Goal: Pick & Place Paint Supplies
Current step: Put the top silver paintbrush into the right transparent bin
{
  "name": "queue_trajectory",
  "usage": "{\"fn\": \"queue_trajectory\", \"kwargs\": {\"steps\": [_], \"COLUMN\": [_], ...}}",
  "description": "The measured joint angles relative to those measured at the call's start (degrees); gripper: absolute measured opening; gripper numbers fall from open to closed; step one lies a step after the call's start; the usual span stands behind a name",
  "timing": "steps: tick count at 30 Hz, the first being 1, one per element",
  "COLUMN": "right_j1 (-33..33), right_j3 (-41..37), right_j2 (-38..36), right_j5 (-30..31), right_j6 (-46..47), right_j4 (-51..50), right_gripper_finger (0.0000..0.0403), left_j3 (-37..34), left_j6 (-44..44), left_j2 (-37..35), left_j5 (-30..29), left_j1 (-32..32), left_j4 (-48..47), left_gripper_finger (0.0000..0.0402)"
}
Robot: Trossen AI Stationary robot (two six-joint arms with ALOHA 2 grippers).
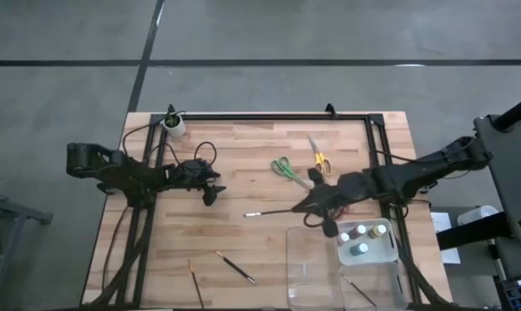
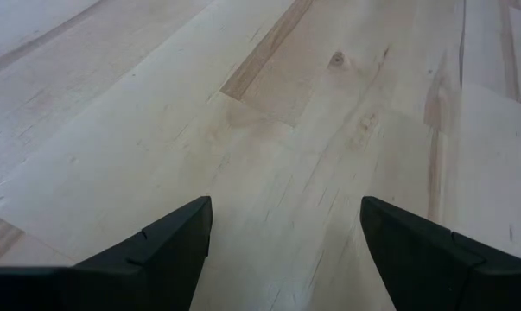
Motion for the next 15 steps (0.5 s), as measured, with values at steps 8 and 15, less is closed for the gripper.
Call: {"fn": "queue_trajectory", "kwargs": {"steps": [8,15], "right_j1": [4.6,9.4], "right_j3": [5.8,15.8], "right_j2": [-2.2,-1.2], "right_j5": [0.2,1.1], "right_j6": [8.6,14.8], "right_j4": [-18.6,-35.7], "right_gripper_finger": [0.0012,0.0012], "left_j3": [0.0,0.0], "left_j6": [0.0,0.0], "left_j2": [0.0,0.0], "left_j5": [0.0,0.0], "left_j1": [0.0,0.0], "left_j4": [0.0,0.0], "left_gripper_finger": [0.0304,0.0304]}}
